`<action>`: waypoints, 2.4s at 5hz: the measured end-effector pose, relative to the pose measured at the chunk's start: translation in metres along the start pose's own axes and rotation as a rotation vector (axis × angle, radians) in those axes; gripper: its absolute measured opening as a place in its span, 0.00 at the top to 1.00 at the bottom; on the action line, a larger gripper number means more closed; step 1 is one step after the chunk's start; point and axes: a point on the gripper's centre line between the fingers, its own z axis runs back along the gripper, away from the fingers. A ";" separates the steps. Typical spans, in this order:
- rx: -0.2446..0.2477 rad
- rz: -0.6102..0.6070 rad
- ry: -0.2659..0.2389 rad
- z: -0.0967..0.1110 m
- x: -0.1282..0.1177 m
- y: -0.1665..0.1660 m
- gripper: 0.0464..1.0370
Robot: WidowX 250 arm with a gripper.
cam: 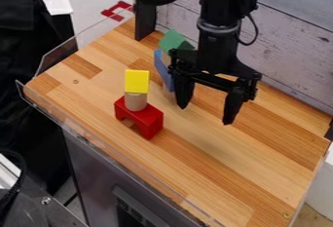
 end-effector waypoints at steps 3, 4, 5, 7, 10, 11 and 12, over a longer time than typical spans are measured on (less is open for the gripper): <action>0.030 0.015 -0.012 0.007 -0.009 0.010 0.04; 0.043 0.027 -0.035 0.021 -0.015 0.014 0.04; 0.064 0.065 -0.039 0.031 -0.022 0.023 0.04; 0.046 0.214 -0.091 0.052 -0.021 0.058 0.04; -0.032 0.362 -0.145 0.055 -0.012 0.076 0.04; -0.066 0.375 -0.135 0.048 -0.007 0.078 0.04; -0.066 0.388 -0.140 0.048 -0.005 0.081 0.04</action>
